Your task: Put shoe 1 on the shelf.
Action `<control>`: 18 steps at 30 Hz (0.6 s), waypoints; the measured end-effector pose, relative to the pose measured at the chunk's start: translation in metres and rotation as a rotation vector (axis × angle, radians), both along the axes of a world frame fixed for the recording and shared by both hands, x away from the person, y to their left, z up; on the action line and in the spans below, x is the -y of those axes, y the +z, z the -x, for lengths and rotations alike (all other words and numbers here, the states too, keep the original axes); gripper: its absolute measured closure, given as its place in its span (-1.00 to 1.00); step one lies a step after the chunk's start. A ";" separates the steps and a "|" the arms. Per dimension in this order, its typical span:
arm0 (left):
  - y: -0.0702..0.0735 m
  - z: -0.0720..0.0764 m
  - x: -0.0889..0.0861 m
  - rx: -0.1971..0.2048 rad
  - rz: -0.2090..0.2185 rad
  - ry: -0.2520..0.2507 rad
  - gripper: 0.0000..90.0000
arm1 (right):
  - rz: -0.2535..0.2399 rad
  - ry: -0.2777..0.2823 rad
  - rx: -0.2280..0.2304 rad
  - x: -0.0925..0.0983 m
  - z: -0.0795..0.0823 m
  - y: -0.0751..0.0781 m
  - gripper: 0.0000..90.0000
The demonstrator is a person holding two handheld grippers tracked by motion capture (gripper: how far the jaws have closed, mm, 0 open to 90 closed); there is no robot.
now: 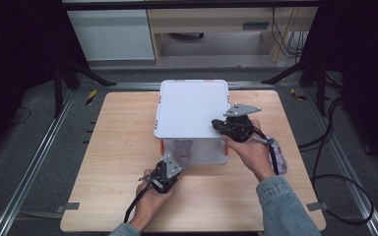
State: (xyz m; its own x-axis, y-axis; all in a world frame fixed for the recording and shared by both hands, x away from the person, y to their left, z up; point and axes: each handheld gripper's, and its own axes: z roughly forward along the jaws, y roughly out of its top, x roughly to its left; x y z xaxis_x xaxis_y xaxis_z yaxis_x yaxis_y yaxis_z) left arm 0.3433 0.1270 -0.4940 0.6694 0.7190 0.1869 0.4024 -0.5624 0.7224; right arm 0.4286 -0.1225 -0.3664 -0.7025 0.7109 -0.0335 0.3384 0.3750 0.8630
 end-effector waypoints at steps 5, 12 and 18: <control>0.000 -0.009 0.001 0.005 -0.005 0.008 0.99 | -0.002 -0.001 -0.002 0.000 0.000 0.000 0.94; 0.000 -0.020 0.005 0.008 -0.005 0.009 0.99 | 0.008 -0.002 -0.004 -0.001 -0.001 0.001 0.94; 0.001 -0.028 0.008 0.013 -0.015 0.013 0.99 | 0.011 -0.003 -0.001 -0.001 -0.001 0.001 0.94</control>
